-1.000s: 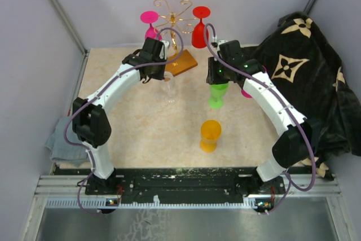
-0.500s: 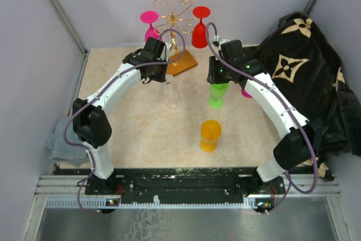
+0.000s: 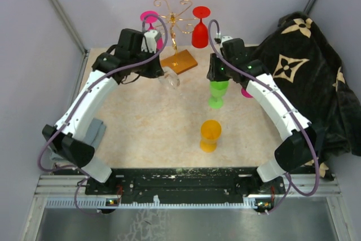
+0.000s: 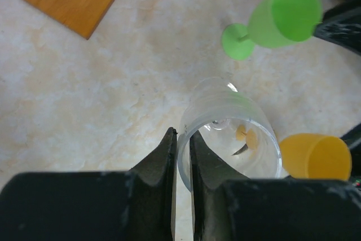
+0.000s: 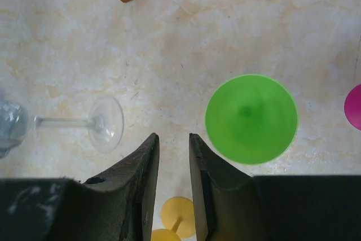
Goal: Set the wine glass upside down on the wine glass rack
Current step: Pick up the wine glass at the center of the board, then turn the wine glass upside down at the wine rack.
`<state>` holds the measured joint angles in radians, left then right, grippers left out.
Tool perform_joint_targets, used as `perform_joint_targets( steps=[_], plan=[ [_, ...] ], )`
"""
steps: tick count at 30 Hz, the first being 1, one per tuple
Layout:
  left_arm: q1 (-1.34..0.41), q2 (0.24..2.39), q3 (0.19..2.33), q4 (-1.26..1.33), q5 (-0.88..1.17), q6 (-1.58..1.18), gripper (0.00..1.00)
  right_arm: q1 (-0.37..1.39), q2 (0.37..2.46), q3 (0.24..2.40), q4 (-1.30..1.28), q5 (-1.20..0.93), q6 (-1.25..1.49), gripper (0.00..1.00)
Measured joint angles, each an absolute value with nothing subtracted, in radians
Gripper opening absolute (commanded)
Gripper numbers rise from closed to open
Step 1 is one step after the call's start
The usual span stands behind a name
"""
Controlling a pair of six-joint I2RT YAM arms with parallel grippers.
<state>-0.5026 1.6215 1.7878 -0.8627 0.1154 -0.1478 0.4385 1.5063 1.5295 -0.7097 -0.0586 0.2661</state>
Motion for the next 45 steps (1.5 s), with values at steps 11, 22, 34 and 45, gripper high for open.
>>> perform_joint_targets(
  steps=[11,22,34,45],
  plan=[
    [-0.259,1.442,1.699,-0.675,0.638,-0.311,0.00,0.370,1.460,1.511,-0.597,-0.114,0.320,0.29],
    [-0.101,1.398,1.401,0.006,1.064,-0.781,0.00,0.332,1.446,1.484,-0.457,-0.310,0.390,0.33],
    [-0.052,1.683,1.377,1.300,1.167,-1.800,0.00,0.278,1.441,1.332,-0.024,-0.709,0.664,0.36],
    [-0.047,1.779,1.481,1.530,1.073,-2.051,0.00,0.273,1.462,1.315,0.586,-0.946,1.056,0.37]
  ],
)
